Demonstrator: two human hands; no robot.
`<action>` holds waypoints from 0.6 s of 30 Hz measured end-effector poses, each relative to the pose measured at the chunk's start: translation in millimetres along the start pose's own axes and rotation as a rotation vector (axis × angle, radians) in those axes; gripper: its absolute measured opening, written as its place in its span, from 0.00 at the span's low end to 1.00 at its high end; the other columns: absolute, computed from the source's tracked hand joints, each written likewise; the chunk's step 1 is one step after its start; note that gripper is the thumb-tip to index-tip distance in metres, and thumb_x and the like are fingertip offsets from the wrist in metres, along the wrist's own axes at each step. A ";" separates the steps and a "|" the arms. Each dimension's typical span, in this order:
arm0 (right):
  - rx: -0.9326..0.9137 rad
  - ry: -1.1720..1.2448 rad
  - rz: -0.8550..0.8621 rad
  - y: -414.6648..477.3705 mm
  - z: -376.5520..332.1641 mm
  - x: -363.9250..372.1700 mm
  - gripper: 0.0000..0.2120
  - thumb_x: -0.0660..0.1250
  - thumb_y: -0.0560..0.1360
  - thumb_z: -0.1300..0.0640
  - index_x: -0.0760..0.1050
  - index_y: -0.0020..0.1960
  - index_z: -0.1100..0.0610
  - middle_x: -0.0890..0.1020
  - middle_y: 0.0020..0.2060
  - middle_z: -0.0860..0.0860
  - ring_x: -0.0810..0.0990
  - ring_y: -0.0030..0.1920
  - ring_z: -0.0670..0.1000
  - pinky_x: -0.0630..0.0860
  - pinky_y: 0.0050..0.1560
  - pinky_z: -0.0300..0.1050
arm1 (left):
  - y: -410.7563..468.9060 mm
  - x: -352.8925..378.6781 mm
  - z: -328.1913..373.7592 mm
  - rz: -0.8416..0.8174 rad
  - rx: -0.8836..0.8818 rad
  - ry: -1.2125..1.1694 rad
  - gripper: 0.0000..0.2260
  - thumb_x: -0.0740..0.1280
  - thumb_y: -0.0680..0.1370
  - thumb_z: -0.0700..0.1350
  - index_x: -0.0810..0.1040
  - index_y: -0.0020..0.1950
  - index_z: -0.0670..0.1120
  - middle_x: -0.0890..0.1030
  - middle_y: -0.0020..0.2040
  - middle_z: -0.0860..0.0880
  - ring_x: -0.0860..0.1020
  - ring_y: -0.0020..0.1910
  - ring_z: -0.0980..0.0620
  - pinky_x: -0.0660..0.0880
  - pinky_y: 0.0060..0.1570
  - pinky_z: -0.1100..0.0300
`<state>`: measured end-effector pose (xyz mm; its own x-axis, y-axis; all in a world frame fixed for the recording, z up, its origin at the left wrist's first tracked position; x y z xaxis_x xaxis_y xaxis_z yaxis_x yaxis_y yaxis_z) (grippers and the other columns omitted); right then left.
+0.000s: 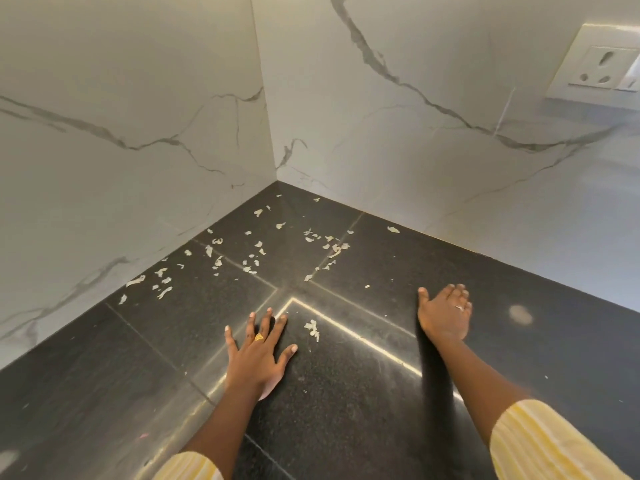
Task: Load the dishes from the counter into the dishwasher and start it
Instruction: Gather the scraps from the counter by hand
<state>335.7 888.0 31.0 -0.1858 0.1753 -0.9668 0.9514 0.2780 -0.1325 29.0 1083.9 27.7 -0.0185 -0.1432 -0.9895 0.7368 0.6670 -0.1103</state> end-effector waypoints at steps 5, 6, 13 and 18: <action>-0.394 -0.059 -0.060 -50.2 -115.6 35.7 0.37 0.40 0.79 0.37 0.44 0.76 0.64 0.47 0.75 0.59 0.47 0.76 0.57 0.46 0.75 0.51 | -1.2 -1.5 -4.4 0.017 -0.098 0.026 0.40 0.25 0.66 0.71 0.42 0.76 0.59 0.39 0.77 0.55 0.33 0.72 0.52 0.29 0.64 0.34; -0.476 -0.073 -0.085 -64.0 -134.6 42.5 0.39 0.36 0.77 0.35 0.44 0.76 0.64 0.47 0.75 0.59 0.46 0.76 0.56 0.45 0.74 0.51 | -1.1 -2.2 -4.9 0.015 -0.111 0.025 0.40 0.26 0.66 0.70 0.42 0.76 0.59 0.39 0.77 0.55 0.32 0.71 0.52 0.28 0.63 0.34; -1.213 -0.047 -0.323 -144.5 -169.2 45.1 0.42 0.27 0.68 0.32 0.42 0.76 0.53 0.41 0.74 0.45 0.38 0.74 0.47 0.39 0.75 0.45 | -8.4 -16.4 -13.0 0.118 -0.298 -0.108 0.30 0.34 0.76 0.63 0.35 0.75 0.52 0.36 0.76 0.55 0.31 0.71 0.52 0.27 0.63 0.36; -1.713 -0.429 -0.128 -167.0 -116.9 57.6 0.23 0.45 0.80 0.41 0.52 0.75 0.43 0.60 0.72 0.37 0.60 0.72 0.48 0.50 0.71 0.49 | -28.2 -21.2 -23.1 0.215 -0.408 -0.149 0.30 0.30 0.75 0.63 0.36 0.72 0.48 0.38 0.74 0.52 0.37 0.73 0.51 0.25 0.64 0.42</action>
<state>137.3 962.0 23.0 0.1071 -0.0830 -0.9908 -0.4153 0.9017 -0.1204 -7.0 1085.0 49.6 0.2242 -0.0544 -0.9730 0.3872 0.9212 0.0377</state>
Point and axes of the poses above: each hand's wrist, its own y-axis towards the middle knuckle, its own x-axis out of the palm, z = x × y, the point moved 6 cm from there along y, towards the middle knuckle
